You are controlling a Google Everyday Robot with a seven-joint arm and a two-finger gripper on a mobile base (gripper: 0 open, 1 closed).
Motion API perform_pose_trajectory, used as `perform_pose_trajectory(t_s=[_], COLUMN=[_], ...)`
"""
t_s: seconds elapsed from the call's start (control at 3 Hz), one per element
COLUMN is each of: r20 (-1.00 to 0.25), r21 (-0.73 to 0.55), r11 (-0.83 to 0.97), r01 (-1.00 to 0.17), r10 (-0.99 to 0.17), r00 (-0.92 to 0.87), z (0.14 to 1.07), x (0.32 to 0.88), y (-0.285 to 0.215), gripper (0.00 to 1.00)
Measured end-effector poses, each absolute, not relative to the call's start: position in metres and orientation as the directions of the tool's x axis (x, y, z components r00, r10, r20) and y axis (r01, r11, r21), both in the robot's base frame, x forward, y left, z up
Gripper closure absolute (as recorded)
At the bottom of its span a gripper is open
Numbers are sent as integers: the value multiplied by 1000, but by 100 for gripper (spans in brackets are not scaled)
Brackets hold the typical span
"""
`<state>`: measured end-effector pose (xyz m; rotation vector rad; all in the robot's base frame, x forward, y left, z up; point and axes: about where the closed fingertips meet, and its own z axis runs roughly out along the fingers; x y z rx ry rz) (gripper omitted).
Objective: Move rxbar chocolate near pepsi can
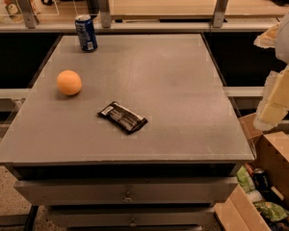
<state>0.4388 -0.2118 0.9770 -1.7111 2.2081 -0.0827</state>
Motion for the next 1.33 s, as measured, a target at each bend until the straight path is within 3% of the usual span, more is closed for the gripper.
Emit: perform_pose_trajectory(t_s=[0.67,1.33], r20=[-357,-493], r21=[-213,-97], r11=[300,308], r01=[-930,-946], r10=[-910,-841], r00=[-211,-223], z=[952,911], x=[449,479], y=[-156,-69], gripper=[0,0])
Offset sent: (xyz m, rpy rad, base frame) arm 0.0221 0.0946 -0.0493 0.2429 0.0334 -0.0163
